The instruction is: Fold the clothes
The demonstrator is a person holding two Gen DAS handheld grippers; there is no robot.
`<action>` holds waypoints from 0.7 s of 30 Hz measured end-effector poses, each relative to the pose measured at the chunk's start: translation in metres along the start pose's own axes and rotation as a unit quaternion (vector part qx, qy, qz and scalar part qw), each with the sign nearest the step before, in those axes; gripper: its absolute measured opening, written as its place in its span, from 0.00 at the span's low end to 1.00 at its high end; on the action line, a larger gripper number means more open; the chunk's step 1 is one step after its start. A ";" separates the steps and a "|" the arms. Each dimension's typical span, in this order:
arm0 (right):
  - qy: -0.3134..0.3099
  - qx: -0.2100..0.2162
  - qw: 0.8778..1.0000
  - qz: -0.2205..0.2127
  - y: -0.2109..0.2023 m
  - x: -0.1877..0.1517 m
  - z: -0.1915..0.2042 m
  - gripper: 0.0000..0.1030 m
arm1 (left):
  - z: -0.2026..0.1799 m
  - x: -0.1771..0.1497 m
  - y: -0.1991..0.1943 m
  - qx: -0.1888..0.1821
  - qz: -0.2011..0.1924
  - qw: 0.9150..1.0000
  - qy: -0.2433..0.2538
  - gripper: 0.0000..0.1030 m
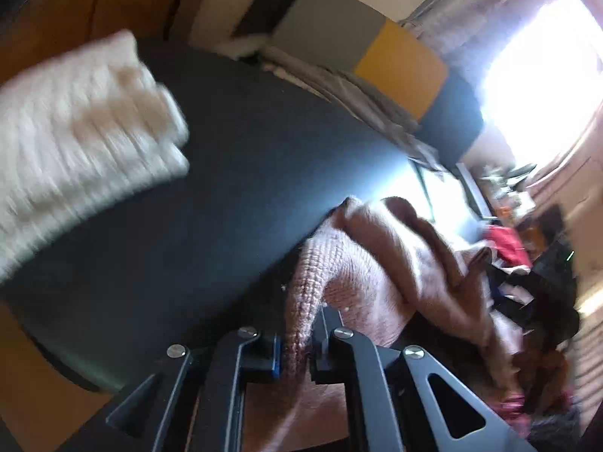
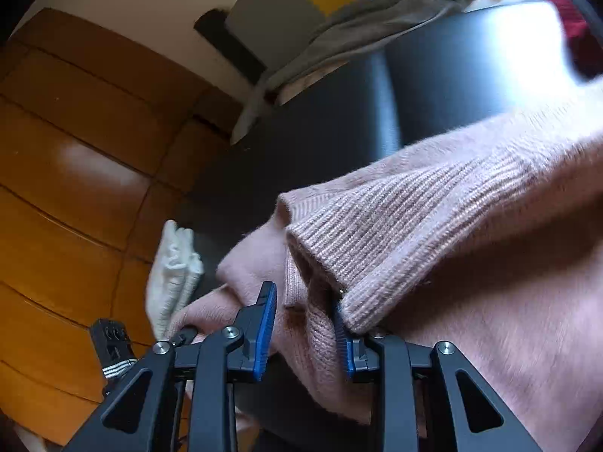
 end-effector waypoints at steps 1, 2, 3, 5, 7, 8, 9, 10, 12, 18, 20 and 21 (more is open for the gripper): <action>0.009 0.005 1.000 0.000 0.011 0.007 0.007 0.32 | 0.000 0.003 -0.001 0.015 -0.002 1.000 0.010 0.10; 0.017 0.004 1.000 -0.001 0.021 0.014 0.012 0.32 | -0.003 0.000 0.002 0.018 0.003 1.000 0.018 0.14; 0.023 -0.007 1.000 -0.002 0.028 0.022 0.016 0.32 | -0.006 -0.003 0.005 0.021 0.008 0.999 0.025 0.14; 0.014 -0.017 1.000 0.000 0.036 0.032 0.029 0.42 | -0.012 -0.010 0.009 0.022 0.018 0.999 0.039 0.15; -0.033 -0.018 0.999 -0.001 0.025 0.032 0.047 0.55 | -0.014 -0.014 0.009 0.035 0.011 0.998 0.050 0.15; -0.069 -0.022 0.997 -0.001 0.016 0.027 0.055 0.56 | -0.014 -0.015 0.005 0.037 0.005 0.998 0.051 0.15; -0.106 -0.033 0.994 -0.003 0.005 0.022 0.063 0.60 | -0.015 -0.015 0.001 0.039 -0.001 0.998 0.053 0.15; -0.145 -0.060 0.987 -0.013 -0.008 0.017 0.067 0.62 | -0.019 -0.012 -0.002 0.036 -0.011 0.998 0.055 0.18; -0.230 -0.136 0.963 -0.042 -0.032 0.005 0.072 0.72 | -0.026 -0.005 -0.008 0.031 -0.031 0.997 0.060 0.21; -0.426 -0.274 0.861 -0.039 -0.056 0.012 0.060 0.86 | -0.058 0.013 -0.003 0.009 -0.046 0.994 0.100 0.26; -0.472 -0.303 0.828 -0.015 -0.042 0.024 0.047 0.86 | -0.069 0.013 0.009 -0.002 -0.032 0.993 0.112 0.26; -0.490 -0.310 0.815 -0.002 -0.036 0.030 0.038 0.86 | -0.075 0.012 0.016 -0.008 -0.025 0.992 0.120 0.26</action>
Point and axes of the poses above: each gripper's, at about its wrist camera, not at the fingertips, and y roughly the way its jaws point, z to its left, x to its top, the point moved 5 cm from there along y, roughly the way its jaws point, and after that the axes turned 2 degrees about x, right-handed, at the moved point
